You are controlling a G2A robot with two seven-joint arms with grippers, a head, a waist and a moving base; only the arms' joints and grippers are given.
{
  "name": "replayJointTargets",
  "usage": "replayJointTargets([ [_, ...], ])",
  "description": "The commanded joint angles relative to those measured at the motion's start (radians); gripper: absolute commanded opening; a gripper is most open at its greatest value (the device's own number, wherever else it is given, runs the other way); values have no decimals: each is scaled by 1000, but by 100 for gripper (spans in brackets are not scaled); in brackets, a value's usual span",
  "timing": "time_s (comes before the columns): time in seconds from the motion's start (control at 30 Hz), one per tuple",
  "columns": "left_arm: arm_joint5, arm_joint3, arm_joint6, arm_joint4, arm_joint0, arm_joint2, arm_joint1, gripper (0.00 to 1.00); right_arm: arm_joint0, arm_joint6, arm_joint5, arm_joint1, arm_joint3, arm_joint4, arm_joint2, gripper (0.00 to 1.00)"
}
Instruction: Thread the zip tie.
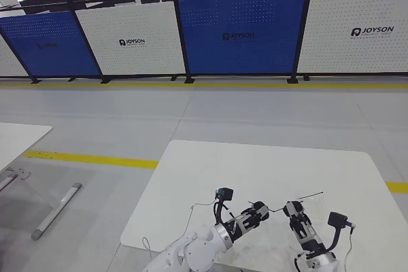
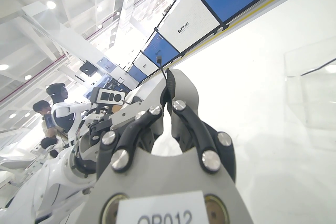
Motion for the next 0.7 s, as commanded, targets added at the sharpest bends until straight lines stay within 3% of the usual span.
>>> replayJointTargets([
  [0.0, -8, 1, 1, -39, 3, 3, -3, 0, 2, 3, -2, -1, 1, 0, -1, 0],
  [0.3, -104, 58, -96, -282, -13, -22, -7, 0, 6, 17, -22, -4, 0, 31, 6, 0],
  [0.43, -100, 75, -86, -285, -20, -17, -10, 0, 7, 23, -23, -5, -5, 53, 7, 0],
  [0.67, -96, 69, -71, -278, -24, -3, -14, 0, 10, 35, -23, -4, -7, 59, 7, 0],
])
